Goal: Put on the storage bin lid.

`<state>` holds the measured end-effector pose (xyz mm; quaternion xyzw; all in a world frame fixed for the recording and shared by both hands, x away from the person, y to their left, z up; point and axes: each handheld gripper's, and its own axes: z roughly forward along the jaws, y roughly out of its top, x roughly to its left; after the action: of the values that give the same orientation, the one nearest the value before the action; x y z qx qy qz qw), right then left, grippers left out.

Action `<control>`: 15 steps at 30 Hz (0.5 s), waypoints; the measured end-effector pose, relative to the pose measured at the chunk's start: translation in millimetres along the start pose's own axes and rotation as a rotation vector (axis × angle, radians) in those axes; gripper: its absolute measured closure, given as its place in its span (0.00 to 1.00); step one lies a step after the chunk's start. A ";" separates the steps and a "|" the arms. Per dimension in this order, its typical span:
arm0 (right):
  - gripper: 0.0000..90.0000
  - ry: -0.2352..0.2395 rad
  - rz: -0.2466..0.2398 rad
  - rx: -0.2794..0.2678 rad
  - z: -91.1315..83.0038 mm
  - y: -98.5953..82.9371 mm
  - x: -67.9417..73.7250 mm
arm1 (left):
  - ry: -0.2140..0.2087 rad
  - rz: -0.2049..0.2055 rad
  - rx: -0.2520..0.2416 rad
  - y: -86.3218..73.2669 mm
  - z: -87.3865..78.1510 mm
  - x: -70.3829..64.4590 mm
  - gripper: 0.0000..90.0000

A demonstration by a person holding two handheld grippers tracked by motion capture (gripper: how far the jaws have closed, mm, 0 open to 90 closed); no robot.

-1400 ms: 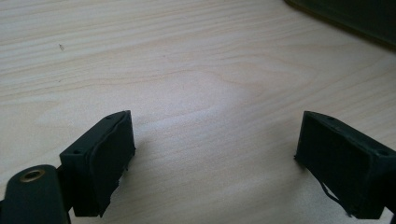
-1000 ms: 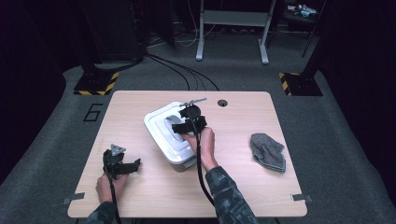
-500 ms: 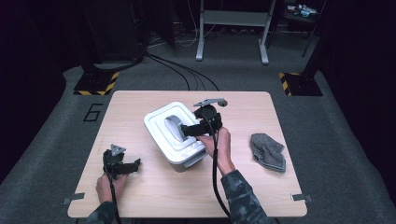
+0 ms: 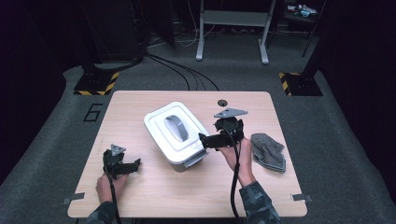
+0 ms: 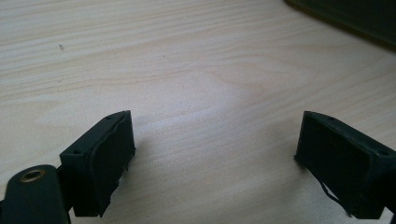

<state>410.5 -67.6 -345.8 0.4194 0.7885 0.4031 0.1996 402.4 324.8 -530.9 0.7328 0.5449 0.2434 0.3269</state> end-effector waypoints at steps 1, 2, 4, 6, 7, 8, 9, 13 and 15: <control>0.01 -0.005 -0.006 -0.005 -2.6 -3.9 -2.6 | 0.000 0.000 0.000 0.0 0.0 0.0 0.12; 0.01 -0.012 0.001 -0.004 -5.0 -7.9 -4.3 | 0.000 0.000 0.000 0.0 0.0 0.0 0.12; 0.01 -0.025 0.005 -0.009 -9.4 -16.6 -8.5 | 0.000 -0.002 0.000 0.0 0.0 -0.1 0.12; 0.01 -0.039 0.004 -0.008 -13.4 -27.5 -13.7 | 0.000 -0.001 0.000 0.0 0.0 -0.1 0.12; 0.01 -0.049 0.006 -0.011 -15.2 -33.5 -15.3 | 0.000 -0.001 0.000 0.1 0.1 -0.1 0.12; 0.01 -0.055 0.011 -0.013 -16.5 -39.4 -17.0 | 0.000 -0.001 0.000 0.1 0.1 -0.1 0.12; 0.01 -0.061 0.015 -0.011 -17.4 -45.3 -18.5 | 0.000 0.000 0.000 0.1 0.1 0.0 0.12; 0.01 -0.075 0.029 -0.009 -17.5 -69.0 -24.4 | 0.000 -0.001 0.000 0.1 0.2 -0.1 0.12; 0.01 -0.082 0.037 -0.004 -16.6 -74.9 -25.9 | 0.000 -0.002 0.000 0.1 0.2 -0.2 0.12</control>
<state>376.9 -120.9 -396.6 0.4498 0.7710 0.3906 0.2251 402.5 324.5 -531.0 0.7320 0.5458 0.2432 0.3272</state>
